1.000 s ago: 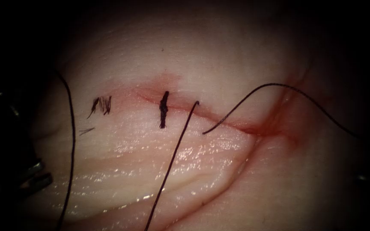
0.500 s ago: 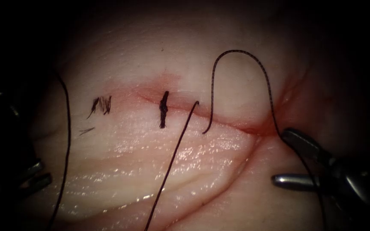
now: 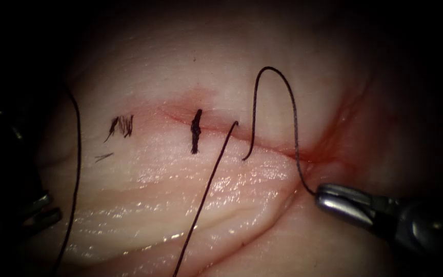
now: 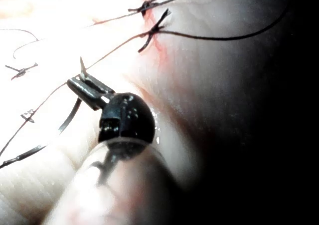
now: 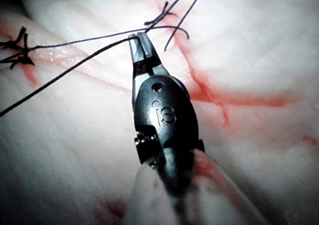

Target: Wound Closure

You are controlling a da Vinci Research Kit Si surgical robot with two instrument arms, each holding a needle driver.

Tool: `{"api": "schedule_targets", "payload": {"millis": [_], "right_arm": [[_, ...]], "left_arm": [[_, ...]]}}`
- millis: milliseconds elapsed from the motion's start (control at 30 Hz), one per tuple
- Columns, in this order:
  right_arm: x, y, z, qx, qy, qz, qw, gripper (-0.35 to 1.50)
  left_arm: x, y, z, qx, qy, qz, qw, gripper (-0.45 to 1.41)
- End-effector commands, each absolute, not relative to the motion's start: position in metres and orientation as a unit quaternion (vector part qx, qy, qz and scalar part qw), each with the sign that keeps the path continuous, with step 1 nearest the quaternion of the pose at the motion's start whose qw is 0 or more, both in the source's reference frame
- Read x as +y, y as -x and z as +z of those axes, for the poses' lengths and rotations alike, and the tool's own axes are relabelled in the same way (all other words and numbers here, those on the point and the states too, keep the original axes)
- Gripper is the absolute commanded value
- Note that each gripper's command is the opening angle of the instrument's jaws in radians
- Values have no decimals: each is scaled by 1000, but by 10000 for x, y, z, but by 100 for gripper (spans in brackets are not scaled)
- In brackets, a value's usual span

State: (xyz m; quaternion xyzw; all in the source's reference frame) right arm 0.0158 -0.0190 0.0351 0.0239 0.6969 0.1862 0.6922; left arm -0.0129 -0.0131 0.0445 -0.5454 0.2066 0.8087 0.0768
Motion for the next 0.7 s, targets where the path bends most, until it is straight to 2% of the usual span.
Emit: {"api": "schedule_targets", "payload": {"millis": [33, 333, 700], "right_arm": [[-195, -162, 345, 696, -17, 171, 697, -35], [-257, -176, 296, 674, -25, 39, 737, -35], [-329, -194, 231, 689, -107, -91, 711, -35]], "left_arm": [[-132, 135, 451, 207, 546, 808, 78, -45], [-133, 135, 452, 207, 546, 808, 78, -45], [-133, 135, 452, 205, 546, 808, 80, -45]]}}
